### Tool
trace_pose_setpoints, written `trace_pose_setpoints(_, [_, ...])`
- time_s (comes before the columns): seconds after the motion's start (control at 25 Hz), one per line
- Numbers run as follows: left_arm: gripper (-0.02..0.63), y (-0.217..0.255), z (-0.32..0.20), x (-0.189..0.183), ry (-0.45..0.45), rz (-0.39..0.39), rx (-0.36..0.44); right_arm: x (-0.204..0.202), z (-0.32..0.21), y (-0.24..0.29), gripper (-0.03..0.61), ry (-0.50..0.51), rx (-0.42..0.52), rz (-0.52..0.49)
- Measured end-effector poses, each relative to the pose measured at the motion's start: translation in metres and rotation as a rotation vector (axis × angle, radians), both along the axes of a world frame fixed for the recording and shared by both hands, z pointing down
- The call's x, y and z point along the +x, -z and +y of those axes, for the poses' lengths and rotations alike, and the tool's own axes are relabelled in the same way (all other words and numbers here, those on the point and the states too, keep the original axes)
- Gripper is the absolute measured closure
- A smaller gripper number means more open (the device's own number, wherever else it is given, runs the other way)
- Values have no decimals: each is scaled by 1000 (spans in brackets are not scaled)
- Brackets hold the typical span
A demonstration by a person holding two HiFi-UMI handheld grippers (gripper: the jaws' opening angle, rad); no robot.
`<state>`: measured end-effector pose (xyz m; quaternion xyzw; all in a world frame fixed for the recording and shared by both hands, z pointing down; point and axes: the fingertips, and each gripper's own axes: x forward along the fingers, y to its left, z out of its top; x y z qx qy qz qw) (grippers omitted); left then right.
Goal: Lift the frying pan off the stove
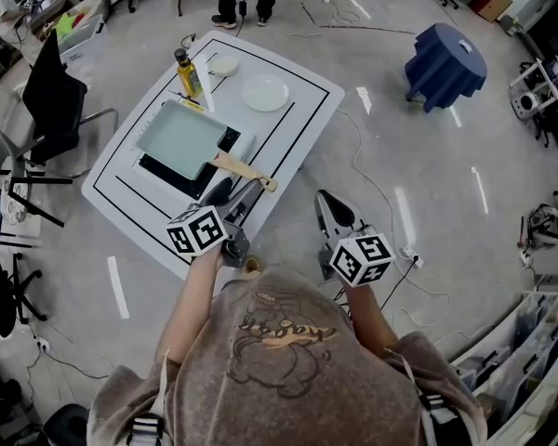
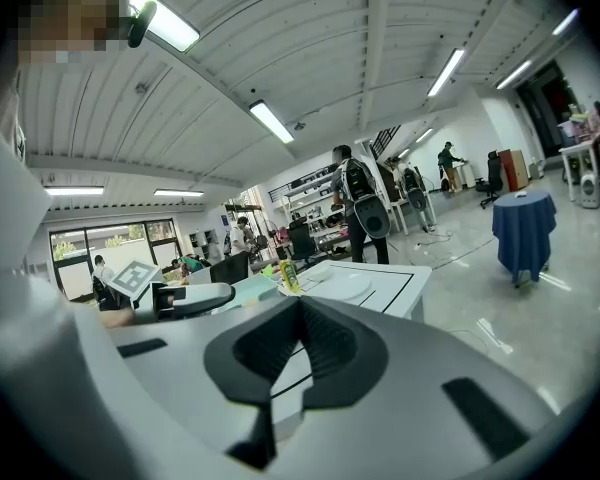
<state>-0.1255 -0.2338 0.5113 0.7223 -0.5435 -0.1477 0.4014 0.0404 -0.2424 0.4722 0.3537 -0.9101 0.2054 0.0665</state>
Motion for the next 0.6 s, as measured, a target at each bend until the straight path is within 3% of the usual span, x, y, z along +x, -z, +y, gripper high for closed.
trace_pose_setpoints(0.6, [216,-16,-25,1,43,185,-36,16,-12,-4,578,-35,-12,8])
